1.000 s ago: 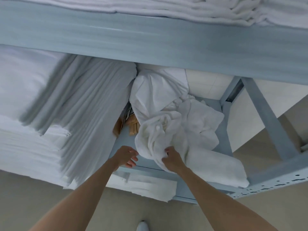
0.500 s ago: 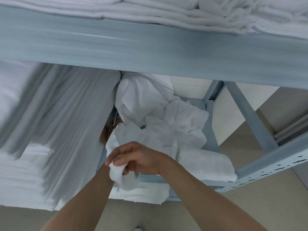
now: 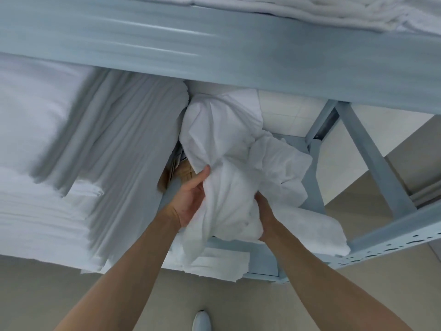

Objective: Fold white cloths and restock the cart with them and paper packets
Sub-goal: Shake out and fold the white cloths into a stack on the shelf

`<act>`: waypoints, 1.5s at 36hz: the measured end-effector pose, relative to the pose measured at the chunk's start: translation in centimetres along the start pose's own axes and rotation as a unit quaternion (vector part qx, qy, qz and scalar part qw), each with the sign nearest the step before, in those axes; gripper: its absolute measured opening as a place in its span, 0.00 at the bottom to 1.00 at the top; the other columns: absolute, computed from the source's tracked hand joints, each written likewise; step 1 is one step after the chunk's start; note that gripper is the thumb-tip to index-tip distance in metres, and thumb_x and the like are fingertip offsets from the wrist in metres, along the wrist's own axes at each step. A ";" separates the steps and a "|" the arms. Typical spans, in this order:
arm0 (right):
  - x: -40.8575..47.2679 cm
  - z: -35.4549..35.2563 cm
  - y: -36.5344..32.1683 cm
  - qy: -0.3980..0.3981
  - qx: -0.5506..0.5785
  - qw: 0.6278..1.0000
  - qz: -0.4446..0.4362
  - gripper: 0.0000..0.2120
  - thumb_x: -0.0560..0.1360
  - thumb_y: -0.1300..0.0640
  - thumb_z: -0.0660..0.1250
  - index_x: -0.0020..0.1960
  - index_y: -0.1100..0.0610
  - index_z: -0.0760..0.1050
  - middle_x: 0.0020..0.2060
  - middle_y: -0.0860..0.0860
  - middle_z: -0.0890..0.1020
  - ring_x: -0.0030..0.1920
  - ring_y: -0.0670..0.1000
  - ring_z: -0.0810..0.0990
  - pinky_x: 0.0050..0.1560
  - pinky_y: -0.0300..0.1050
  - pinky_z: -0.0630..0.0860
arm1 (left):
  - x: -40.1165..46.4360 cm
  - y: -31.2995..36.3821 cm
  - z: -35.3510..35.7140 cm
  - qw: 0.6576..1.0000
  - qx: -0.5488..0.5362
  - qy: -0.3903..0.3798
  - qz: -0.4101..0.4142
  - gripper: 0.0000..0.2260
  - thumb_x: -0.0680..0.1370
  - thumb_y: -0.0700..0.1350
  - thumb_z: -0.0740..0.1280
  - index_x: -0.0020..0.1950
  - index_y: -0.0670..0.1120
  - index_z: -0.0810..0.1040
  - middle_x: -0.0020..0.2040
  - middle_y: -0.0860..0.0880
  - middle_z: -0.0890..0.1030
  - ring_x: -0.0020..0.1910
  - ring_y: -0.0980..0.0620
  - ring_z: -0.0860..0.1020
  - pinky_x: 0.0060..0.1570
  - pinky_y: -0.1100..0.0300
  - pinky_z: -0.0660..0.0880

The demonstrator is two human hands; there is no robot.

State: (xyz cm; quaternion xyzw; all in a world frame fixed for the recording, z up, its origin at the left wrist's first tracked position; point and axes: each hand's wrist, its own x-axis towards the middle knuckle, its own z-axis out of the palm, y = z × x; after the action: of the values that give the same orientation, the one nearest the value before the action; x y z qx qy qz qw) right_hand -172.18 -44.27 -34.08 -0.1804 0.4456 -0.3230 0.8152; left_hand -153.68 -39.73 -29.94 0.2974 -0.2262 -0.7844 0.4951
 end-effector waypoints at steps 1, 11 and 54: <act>-0.1 0.5 -0.1 0.002 0.002 1.000 -0.023 0.21 0.80 0.40 0.60 0.45 0.50 0.87 0.42 0.51 0.87 0.40 0.50 0.87 0.35 0.43 0.81 | -0.3 -0.3 0.1 0.999 0.024 0.002 -0.022 0.29 0.73 0.64 0.70 0.68 0.49 0.79 0.67 0.45 0.79 0.66 0.44 0.77 0.59 0.52 0.78; -3.2 1.0 0.1 -0.113 -0.078 0.989 -0.048 0.26 0.65 0.41 0.77 0.57 0.55 0.84 0.56 0.56 0.84 0.56 0.55 0.84 0.50 0.47 0.81 | -4.2 -3.5 -1.3 0.989 0.003 0.148 -0.006 0.31 0.77 0.71 0.59 0.70 0.51 0.77 0.69 0.45 0.77 0.68 0.44 0.76 0.60 0.49 0.77; -21.0 -1.4 13.8 0.074 -0.342 0.932 -0.099 0.35 0.69 0.26 0.59 0.54 0.56 0.77 0.48 0.51 0.82 0.50 0.52 0.81 0.60 0.51 0.76 | -23.6 -12.2 4.5 0.963 0.097 0.246 -0.046 0.25 0.79 0.63 0.64 0.62 0.44 0.83 0.64 0.41 0.81 0.63 0.42 0.80 0.63 0.47 0.76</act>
State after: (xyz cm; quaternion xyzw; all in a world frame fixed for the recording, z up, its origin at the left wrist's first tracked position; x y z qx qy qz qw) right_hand -176.56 -19.87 -30.04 -0.4668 0.5678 -0.2424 0.6332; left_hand -156.77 -13.03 -28.88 0.5375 -0.1586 -0.6835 0.4676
